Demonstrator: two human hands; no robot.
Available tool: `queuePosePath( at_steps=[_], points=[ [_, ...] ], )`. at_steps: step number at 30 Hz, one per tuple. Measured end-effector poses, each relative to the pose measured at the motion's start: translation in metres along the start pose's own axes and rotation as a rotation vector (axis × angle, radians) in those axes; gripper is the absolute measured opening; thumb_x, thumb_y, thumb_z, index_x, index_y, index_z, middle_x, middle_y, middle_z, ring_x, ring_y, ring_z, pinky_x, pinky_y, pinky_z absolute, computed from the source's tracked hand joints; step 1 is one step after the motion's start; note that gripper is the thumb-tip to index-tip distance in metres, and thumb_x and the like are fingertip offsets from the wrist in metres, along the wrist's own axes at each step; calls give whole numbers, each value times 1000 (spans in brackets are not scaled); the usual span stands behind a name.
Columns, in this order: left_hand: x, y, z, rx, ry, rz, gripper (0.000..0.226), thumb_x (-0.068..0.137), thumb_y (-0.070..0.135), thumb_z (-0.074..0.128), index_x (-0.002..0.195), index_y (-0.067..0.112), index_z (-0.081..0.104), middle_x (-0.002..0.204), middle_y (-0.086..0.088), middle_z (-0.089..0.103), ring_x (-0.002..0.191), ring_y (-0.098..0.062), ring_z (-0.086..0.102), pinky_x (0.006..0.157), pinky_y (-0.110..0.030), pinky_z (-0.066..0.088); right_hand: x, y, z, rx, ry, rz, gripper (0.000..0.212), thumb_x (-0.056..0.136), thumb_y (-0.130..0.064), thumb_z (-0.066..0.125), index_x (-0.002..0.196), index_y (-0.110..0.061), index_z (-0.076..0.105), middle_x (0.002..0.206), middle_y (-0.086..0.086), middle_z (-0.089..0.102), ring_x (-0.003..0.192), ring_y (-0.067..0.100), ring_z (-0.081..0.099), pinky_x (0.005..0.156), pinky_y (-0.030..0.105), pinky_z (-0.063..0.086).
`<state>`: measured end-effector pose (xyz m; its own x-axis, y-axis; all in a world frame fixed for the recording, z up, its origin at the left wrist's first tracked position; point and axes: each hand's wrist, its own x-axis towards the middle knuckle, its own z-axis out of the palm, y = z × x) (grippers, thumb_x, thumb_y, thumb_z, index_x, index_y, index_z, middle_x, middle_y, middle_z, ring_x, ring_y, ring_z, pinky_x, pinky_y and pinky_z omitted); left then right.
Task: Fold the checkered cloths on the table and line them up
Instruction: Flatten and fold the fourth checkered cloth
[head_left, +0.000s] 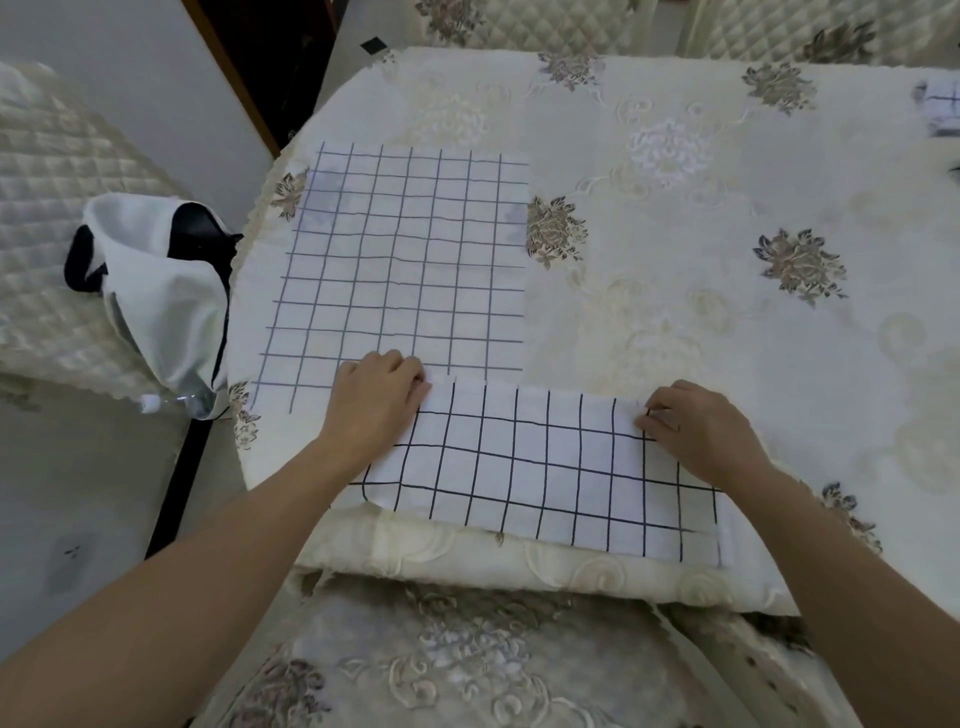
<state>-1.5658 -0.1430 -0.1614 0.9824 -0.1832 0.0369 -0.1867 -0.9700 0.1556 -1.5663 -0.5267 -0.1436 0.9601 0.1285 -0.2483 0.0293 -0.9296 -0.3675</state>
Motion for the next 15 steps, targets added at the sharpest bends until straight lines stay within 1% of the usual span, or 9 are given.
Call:
queuePosePath(
  at_steps=[2,4,7,8,9,11,12,13,15],
  points=[
    [-2,2,-1,17,43,-24,24,94,34,62,110,17,64,104,-4,63,95,-28,58,84,-45,44,1,0,0,3,-1,8,14,93,-30,68,92,-16,68,89,-1,57,76,22,52,65,32,39],
    [-8,6,-4,14,70,-9,33,93,36,62,121,18,60,120,-5,60,111,-27,55,97,-48,41,2,0,-1,11,-14,20,14,92,-30,68,90,-16,67,88,-1,56,78,23,53,65,33,39],
    [-26,14,-8,-3,56,85,38,98,38,51,131,18,54,139,-5,53,127,-25,49,111,-50,32,3,1,1,20,-20,31,11,92,-27,67,92,-16,67,88,-1,55,82,25,55,67,33,40],
    [-34,18,-10,-3,34,112,41,100,40,45,134,18,52,143,-5,50,130,-24,47,114,-50,30,1,0,2,20,33,8,11,92,-25,68,95,-15,68,90,0,56,84,25,55,68,33,40],
    [-42,22,-12,3,14,135,45,100,42,41,137,18,50,147,-5,47,134,-24,45,116,-50,28,-3,0,3,7,126,-40,12,90,-22,69,100,-13,68,93,2,57,85,28,56,69,34,43],
    [-59,35,-15,27,-11,169,51,101,44,38,144,17,46,156,-5,38,142,-24,38,119,-51,24,-17,-7,8,-26,334,-122,22,88,-16,70,109,-10,68,100,8,59,88,32,57,72,41,49],
    [-69,43,-16,42,-22,192,54,102,44,38,147,16,43,160,-5,33,146,-23,33,120,-52,23,-26,-15,11,-26,409,-134,24,89,-15,67,112,-9,66,104,10,60,89,33,57,73,44,50],
    [-80,53,-16,55,-36,229,57,102,45,38,151,15,39,163,-5,27,149,-23,28,120,-53,22,-37,-24,16,-16,441,-143,26,91,-18,64,116,-9,65,110,10,60,92,31,56,77,45,50],
    [-103,73,-11,79,-86,331,63,103,48,36,156,15,30,166,-6,18,152,-23,19,121,-53,21,-60,-45,34,-8,409,-203,36,95,-28,57,126,-11,61,125,9,57,108,29,55,93,44,48]
  ],
)
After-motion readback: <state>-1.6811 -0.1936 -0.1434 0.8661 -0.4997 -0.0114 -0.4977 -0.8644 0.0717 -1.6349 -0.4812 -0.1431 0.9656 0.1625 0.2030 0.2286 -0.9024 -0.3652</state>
